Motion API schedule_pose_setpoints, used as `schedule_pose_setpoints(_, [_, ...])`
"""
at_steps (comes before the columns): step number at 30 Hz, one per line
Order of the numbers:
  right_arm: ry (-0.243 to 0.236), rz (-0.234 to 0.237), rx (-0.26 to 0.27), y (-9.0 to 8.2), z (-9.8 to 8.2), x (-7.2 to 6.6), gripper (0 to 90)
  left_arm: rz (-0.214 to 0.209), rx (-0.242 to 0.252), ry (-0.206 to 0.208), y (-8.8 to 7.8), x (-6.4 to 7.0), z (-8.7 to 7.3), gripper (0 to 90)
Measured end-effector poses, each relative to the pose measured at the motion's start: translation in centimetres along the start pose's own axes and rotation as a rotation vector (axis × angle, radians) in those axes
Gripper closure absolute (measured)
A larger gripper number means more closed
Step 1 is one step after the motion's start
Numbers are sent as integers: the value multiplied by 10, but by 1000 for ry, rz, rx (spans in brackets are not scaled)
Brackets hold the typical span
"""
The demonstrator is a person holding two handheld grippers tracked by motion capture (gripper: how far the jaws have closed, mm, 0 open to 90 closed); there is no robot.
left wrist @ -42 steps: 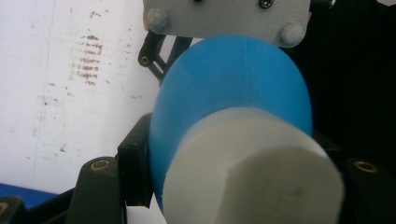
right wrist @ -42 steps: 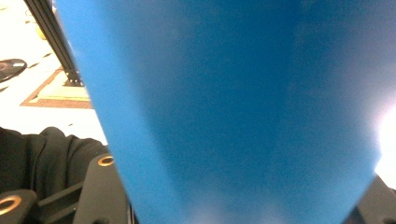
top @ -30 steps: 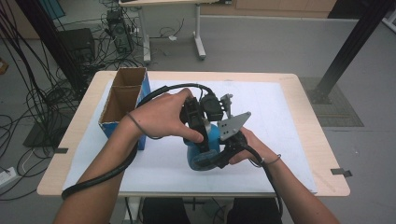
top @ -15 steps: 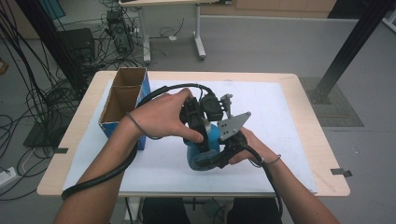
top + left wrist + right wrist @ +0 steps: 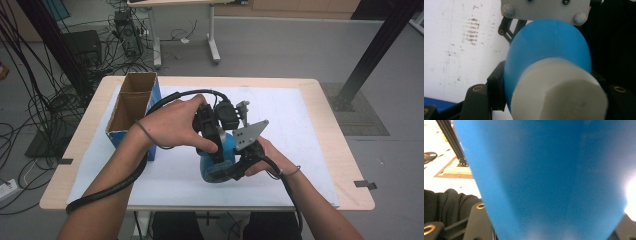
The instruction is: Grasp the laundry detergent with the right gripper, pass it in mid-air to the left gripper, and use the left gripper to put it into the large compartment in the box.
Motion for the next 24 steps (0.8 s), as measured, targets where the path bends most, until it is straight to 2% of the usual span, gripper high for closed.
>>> schedule_pose_setpoints(24, [-7, -10, 49, 0, 6, 1, 405, 18, 0, 25, -6, -1, 3, 373])
Point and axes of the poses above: each handheld gripper's, and its own axes: y roughly forward along the jaws, z roughly out of its top, x roughly to its right, the point moved 10 cm from there along y, roughly forward along the jaws, and after that the axes turned 3 degrees about z, right-handed, at the moved point
